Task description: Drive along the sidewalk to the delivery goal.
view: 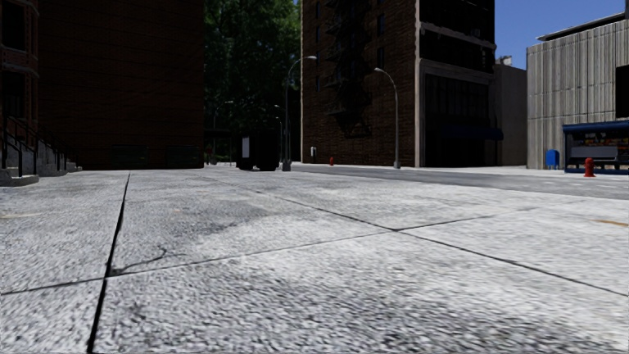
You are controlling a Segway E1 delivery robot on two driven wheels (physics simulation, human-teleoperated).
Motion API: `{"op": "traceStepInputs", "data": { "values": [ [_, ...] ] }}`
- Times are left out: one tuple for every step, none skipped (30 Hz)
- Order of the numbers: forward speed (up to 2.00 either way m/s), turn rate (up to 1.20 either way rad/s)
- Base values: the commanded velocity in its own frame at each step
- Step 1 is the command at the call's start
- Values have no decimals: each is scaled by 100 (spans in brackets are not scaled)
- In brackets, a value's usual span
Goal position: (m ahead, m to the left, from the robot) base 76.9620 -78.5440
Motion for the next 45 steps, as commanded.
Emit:
{"op": "traceStepInputs", "data": {
  "values": [
    [200,51],
    [200,43],
    [200,39],
    [200,39],
    [200,31],
    [200,22],
    [200,18],
    [200,17],
    [200,16],
    [200,0],
    [200,0],
    [200,0],
    [200,0],
    [200,0],
    [200,0],
    [200,0],
    [200,0],
    [200,0],
    [200,0],
    [200,2],
    [200,2],
    [200,19],
    [200,27],
    [200,29],
    [200,30],
    [200,30],
    [200,31],
    [200,31],
    [200,35],
    [200,39],
    [200,42],
    [200,42],
    [200,42],
    [200,8],
    [200,7],
    [200,7],
    [200,7],
    [200,11],
    [200,20],
    [200,26],
    [200,26],
    [200,28],
    [200,30],
    [200,30],
    [200,30]
  ]
}}
